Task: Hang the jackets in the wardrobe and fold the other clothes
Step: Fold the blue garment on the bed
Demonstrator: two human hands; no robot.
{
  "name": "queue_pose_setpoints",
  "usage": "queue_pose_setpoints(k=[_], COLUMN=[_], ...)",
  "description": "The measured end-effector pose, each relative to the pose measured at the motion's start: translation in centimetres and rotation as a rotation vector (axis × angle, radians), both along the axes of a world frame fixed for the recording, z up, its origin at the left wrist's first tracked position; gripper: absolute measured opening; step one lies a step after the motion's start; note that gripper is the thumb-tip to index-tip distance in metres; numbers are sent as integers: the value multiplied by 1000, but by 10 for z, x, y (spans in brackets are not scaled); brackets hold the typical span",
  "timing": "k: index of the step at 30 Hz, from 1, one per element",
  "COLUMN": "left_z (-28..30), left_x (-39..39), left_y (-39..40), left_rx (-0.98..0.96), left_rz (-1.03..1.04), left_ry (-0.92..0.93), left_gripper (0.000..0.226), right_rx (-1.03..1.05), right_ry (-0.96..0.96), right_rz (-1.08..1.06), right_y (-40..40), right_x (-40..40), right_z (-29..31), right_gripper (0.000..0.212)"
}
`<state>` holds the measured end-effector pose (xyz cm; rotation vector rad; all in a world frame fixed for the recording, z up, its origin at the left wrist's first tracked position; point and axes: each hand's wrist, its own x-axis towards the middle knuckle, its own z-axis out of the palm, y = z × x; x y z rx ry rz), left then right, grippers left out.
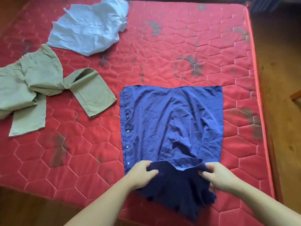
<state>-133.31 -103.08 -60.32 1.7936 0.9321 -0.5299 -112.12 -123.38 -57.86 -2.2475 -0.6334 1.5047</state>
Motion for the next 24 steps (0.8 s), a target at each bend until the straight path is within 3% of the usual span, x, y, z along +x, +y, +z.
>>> queue_pose_setpoints(k=[7, 13, 19, 24], left_z=[-15, -21, -15, -33], left_x=[37, 51, 101, 153], left_y=[8, 14, 66, 114], left_rx=[31, -133, -55, 213], left_rz=[363, 234, 394, 330], left_ry=[-237, -170, -287, -276], left_gripper=[17, 5, 17, 14], right_rx=[222, 286, 407, 401], right_ry=[-11, 30, -100, -320], right_rz=[-305, -362, -401, -362], right_y=[17, 22, 70, 124], right_x=[19, 32, 80, 116], right_z=[-22, -25, -40, -67], right_gripper=[19, 19, 16, 22])
